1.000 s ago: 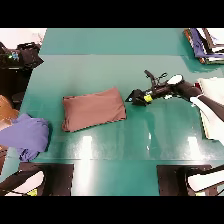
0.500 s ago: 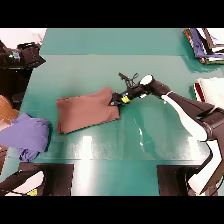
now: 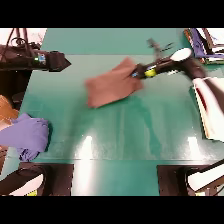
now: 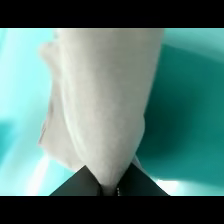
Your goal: Fold the shirts.
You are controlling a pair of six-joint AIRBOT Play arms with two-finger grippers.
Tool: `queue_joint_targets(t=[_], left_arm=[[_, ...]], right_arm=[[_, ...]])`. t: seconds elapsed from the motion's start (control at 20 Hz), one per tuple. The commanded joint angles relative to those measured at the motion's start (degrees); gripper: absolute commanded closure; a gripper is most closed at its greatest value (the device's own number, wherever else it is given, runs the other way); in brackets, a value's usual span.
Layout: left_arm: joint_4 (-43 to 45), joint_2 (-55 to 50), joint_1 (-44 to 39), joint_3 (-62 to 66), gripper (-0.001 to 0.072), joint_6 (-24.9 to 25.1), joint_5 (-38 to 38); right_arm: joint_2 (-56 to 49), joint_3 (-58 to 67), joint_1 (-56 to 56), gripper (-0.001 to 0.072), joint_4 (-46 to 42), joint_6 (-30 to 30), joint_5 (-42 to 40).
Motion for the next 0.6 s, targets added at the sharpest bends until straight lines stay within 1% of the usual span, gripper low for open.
queue_joint_targets(t=[0.0,0.15,0.3,0.45,0.55], left_arm=[[-0.04,0.0,-4.63,0.0,0.0681,-0.55,2.14],[-0.02,0.0,-7.26,0.0,0.0681,-2.95,3.87],[-0.02,0.0,-9.11,0.0,0.0681,-3.54,6.4],[-0.24,0.0,-9.73,0.0,0.0681,-4.68,7.89],[-0.22,0.0,-9.73,0.0,0.0681,-4.98,8.68]], right_arm=[[7.08,0.42,-15.8,0.0695,-7.89,2.23,1.05],[9.7,0.44,-30.4,0.0695,-7.78,2.23,0.46],[9.38,0.46,-42.18,0.0695,-6.73,2.51,0.37],[8.59,0.46,-49.22,0.0695,-6.43,3.08,0.22],[8.61,0.52,-51.49,0.0695,-2.03,3.02,-1.29]])
